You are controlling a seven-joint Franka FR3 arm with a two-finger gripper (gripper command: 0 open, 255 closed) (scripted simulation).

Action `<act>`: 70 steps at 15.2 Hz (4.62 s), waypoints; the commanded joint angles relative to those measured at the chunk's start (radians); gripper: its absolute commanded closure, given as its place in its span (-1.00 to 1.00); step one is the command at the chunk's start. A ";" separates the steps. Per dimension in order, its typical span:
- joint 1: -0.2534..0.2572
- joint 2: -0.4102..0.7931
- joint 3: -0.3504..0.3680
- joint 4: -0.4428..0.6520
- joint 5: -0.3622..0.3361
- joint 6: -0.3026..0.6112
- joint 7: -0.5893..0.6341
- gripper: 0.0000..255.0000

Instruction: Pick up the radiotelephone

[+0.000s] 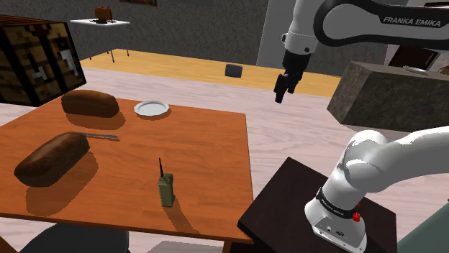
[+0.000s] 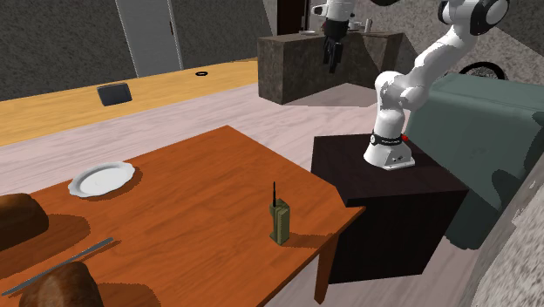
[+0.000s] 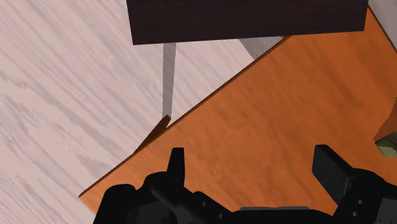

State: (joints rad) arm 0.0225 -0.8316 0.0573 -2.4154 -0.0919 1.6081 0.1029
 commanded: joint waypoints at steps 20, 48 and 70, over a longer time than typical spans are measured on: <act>0.038 0.463 0.351 -0.012 0.066 0.494 0.439 -1.00; 0.226 1.394 0.403 0.574 -0.520 0.670 1.095 -1.00; 0.202 1.313 0.440 0.584 -0.458 0.592 1.043 1.00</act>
State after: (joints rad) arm 0.2269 0.4922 0.4927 -1.8309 -0.5570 2.2092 1.1507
